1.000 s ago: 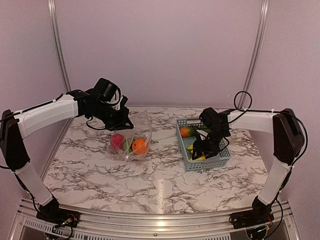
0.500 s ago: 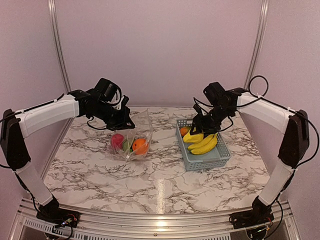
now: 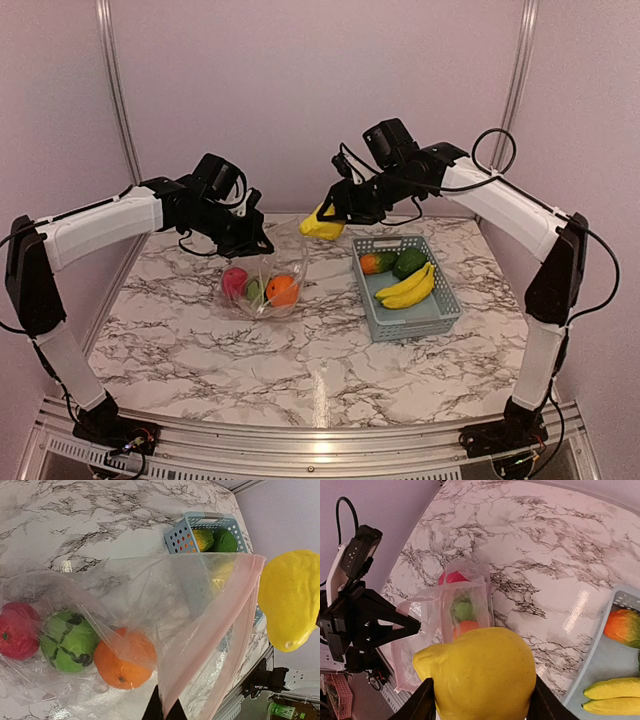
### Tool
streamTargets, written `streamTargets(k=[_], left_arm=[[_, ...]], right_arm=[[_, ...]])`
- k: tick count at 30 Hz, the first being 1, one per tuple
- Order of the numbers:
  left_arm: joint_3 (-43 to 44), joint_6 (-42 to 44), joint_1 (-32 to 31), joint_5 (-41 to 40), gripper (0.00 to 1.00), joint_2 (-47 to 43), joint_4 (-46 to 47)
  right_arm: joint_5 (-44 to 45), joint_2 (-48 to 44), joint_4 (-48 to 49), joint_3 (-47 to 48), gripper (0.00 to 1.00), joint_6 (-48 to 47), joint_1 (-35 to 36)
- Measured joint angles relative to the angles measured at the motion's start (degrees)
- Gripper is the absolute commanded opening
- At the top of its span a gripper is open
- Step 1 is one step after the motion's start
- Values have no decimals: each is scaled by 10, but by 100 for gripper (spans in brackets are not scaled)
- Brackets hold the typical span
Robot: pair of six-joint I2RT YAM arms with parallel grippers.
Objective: Place the food in the zip-top bag and seal the zipper
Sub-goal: Place the fake fruit in the zipper food storage bag.
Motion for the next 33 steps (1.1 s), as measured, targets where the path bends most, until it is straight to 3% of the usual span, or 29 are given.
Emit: streamTargets(k=[9,15,28,33], left_arm=[[0,-4,0,1,0,0,0],[-2,-32,0,14,0,-3,7],[-5,-71,0,25,0,-12,21],[-9,-79,0,26,0,-23,21]], right_arm=[[18,25,22,88,44,-7,79],[102,47,-3,126,44,-37,123],[280,60,-59,98,47,-95,177],[304,61,-65,89,60,-106,192]])
